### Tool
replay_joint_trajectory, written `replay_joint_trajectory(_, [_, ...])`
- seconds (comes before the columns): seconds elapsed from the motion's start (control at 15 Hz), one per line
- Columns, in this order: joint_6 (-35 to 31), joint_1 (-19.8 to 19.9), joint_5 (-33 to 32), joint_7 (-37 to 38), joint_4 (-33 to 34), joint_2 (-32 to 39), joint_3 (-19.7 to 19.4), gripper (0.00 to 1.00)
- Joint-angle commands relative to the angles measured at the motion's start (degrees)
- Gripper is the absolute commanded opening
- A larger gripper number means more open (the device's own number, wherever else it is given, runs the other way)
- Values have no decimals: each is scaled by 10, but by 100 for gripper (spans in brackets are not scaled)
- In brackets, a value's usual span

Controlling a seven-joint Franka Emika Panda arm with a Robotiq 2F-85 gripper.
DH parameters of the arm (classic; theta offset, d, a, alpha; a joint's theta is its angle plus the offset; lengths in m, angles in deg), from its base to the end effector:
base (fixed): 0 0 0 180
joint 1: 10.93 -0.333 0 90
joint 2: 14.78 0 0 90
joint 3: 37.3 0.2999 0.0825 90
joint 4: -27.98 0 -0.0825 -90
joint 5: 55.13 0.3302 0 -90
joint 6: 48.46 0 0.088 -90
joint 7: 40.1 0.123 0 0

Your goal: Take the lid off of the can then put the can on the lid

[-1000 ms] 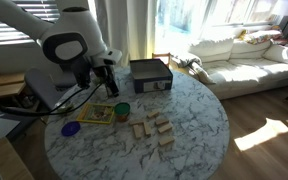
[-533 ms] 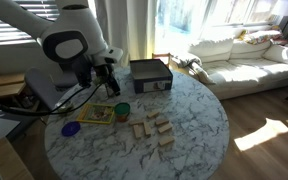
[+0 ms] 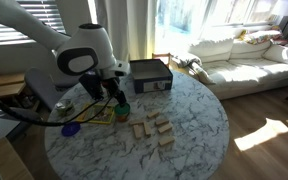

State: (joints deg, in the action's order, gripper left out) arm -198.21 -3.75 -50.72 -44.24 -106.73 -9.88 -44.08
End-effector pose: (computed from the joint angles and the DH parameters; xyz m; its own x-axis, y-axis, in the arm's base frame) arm 0.4781 -0.1199 0.3214 0.9568 -0.2297 0.1781 -0.2286 -0.9732 -0.0270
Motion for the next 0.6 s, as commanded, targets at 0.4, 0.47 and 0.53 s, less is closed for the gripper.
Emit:
replay_joint_trajectory(0.4, [22,33,56,-46,94,130,7,100])
replay_joint_trajectory(0.47, [27,36,55,-46,102,137,8,100])
replay_joint_trajectory(0.53, [31,39,56,-46,108,143,9,94])
